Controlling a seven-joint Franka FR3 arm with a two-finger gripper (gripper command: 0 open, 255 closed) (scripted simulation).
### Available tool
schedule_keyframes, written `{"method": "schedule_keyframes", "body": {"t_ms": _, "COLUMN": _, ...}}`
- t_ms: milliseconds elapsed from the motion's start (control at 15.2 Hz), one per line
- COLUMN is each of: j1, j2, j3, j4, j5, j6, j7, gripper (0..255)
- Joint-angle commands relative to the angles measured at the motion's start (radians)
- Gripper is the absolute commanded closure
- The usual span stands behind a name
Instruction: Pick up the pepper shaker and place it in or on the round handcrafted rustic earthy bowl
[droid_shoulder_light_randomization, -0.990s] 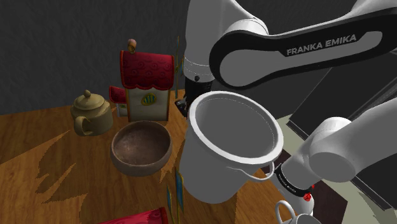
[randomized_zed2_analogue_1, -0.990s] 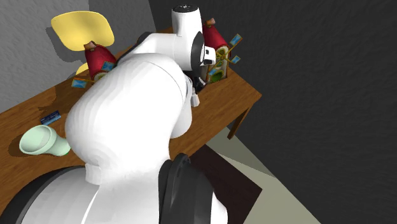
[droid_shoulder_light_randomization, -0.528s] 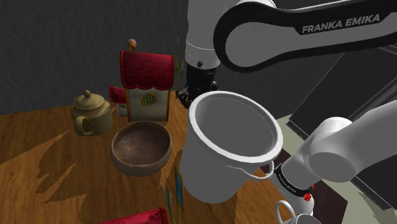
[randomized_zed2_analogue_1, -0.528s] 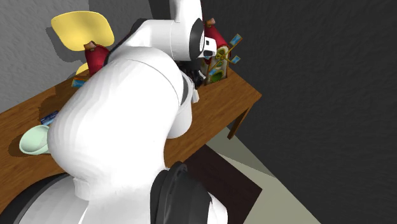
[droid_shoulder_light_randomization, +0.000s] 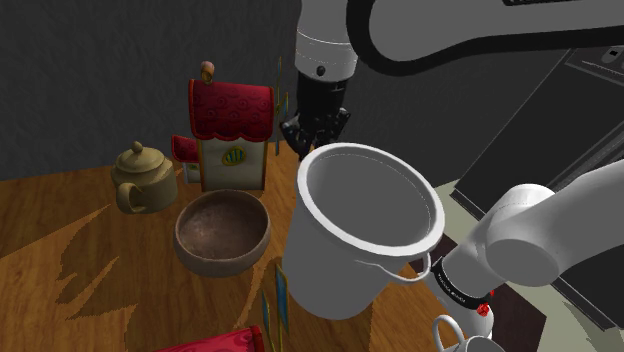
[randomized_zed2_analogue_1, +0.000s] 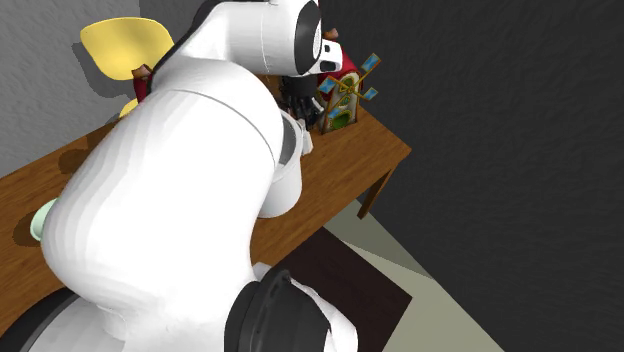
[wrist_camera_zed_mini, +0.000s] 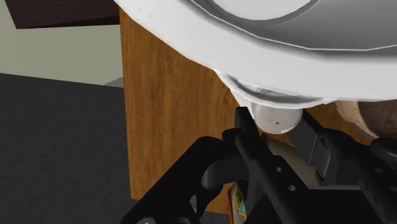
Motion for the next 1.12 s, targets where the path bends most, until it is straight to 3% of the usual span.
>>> {"method": "schedule_keyframes", "body": {"t_ms": 0, "j1": -0.001, "j2": -0.004, "j3": -0.004, "j4": 0.023, "j5": -0.001, "j6": -0.026, "j7": -0.003, "gripper": 255}}
{"method": "schedule_keyframes", "body": {"t_ms": 792, "j1": -0.008, "j2": -0.001, "j3": -0.018, "j4": 0.179, "j5": -0.010, "j6": -0.181, "j7": -0.006, "gripper": 255}}
{"method": "schedule_keyframes", "body": {"t_ms": 1056, "j1": 0.004, "j2": 0.118, "j3": 0.064, "j4": 0.323, "j5": -0.035, "j6": -0.213, "j7": 0.105, "gripper": 255}}
